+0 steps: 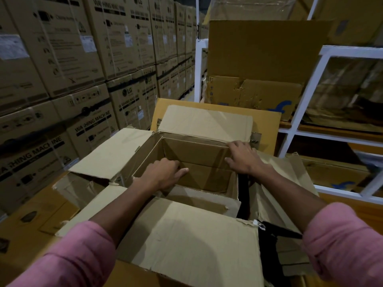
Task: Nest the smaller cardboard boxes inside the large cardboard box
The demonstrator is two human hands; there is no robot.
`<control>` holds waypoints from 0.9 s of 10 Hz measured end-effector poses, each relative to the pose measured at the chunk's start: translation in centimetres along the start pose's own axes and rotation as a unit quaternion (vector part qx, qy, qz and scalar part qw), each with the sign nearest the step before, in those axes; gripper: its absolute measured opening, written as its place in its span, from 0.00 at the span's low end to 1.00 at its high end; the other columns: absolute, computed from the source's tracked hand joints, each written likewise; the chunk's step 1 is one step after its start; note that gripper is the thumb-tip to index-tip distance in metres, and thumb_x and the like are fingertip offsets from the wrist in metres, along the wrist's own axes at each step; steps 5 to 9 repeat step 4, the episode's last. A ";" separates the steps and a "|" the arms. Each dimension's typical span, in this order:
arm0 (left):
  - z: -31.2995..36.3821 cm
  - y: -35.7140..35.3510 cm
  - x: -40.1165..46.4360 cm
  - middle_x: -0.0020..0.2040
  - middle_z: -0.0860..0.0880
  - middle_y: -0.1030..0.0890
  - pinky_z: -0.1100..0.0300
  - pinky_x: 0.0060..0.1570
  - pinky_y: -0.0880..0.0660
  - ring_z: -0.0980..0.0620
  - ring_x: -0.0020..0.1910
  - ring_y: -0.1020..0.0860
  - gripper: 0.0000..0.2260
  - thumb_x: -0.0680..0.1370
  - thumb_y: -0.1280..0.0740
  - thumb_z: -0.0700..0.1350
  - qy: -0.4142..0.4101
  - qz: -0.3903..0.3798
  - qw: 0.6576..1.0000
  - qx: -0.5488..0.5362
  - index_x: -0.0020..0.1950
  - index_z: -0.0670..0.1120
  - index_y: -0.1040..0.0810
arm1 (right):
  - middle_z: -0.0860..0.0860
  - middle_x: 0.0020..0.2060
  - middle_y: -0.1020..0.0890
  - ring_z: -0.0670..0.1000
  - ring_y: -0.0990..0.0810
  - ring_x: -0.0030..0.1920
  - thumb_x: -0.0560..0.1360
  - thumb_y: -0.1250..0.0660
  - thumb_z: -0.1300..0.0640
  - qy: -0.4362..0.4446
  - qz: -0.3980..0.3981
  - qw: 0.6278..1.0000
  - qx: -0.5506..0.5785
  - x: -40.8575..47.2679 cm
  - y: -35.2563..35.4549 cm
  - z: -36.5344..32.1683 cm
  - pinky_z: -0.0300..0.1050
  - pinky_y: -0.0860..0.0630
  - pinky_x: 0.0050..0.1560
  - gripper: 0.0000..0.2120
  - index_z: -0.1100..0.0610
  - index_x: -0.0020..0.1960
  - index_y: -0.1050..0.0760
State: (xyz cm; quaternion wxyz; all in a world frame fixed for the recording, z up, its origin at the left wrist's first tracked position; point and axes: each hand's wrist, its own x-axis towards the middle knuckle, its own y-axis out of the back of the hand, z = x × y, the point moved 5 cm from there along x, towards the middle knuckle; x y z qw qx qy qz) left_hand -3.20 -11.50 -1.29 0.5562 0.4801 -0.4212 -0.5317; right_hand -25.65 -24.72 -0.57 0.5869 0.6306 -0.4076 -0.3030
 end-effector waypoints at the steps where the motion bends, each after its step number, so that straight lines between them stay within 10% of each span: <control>1: 0.5 0.3 0.2 0.44 0.50 0.21 0.47 0.50 0.21 0.50 0.43 0.21 0.19 0.83 0.44 0.62 -0.016 0.021 1.000 0.009 0.49 0.49 0.25 | 0.56 0.76 0.33 0.61 0.38 0.76 0.82 0.38 0.44 0.001 0.034 0.999 0.019 -0.6 0.7 -0.2 0.65 0.37 0.72 0.28 0.53 0.77 0.37; 4: 3.5 3.4 0.7 0.66 0.45 0.22 0.40 0.63 0.26 0.44 0.67 0.26 0.22 0.83 0.41 0.60 -0.069 0.134 0.987 0.056 0.66 0.46 0.24 | 0.56 0.76 0.33 0.60 0.37 0.75 0.84 0.43 0.43 -0.009 0.183 0.980 0.078 -3.8 4.8 0.3 0.64 0.35 0.71 0.27 0.55 0.78 0.37; 9: 3.5 3.4 0.7 0.66 0.45 0.22 0.40 0.63 0.26 0.44 0.67 0.26 0.22 0.83 0.41 0.60 -0.069 0.134 0.987 0.056 0.66 0.46 0.24 | 0.56 0.76 0.33 0.60 0.37 0.75 0.84 0.43 0.43 -0.009 0.183 0.980 0.078 -3.8 4.8 0.3 0.64 0.35 0.71 0.27 0.55 0.78 0.37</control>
